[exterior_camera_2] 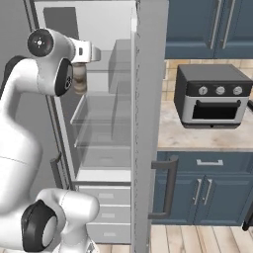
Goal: Place the liquors on the top shelf of the fridge to keep them out of children's reach, and place the garlic on lower shelves for easy access.
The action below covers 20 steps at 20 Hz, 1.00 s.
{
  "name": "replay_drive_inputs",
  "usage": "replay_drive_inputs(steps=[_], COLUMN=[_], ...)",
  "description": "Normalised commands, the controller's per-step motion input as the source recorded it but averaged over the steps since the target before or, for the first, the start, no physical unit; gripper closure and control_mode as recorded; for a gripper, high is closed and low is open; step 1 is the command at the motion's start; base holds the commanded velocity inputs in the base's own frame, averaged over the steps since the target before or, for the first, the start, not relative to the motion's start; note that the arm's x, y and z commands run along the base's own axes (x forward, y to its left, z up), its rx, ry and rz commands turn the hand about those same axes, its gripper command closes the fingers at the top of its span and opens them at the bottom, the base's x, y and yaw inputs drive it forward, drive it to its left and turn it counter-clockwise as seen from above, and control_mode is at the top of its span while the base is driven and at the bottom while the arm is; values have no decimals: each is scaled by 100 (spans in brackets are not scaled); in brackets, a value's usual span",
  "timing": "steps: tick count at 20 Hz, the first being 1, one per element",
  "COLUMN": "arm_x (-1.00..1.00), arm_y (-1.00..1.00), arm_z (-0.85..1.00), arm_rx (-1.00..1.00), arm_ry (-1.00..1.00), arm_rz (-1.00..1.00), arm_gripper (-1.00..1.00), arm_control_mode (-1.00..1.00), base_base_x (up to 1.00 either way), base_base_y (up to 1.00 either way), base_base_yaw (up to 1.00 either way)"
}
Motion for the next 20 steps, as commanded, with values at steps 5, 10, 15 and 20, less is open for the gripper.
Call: replay_drive_inputs(steps=[5,10,15,20], arm_x=[48,52,50,49], arm_y=[0,0,0,0], arm_z=[0,0,0,0], arm_rx=[0,0,0,0], arm_ry=[0,0,0,0], arm_rz=[6,4,4,4], arm_gripper=[100,100,100,100], arm_control_mode=[-100,-100,-100,-100], base_base_x=[0,0,0,0], base_base_y=[0,0,0,0], base_base_yaw=[0,0,0,0])
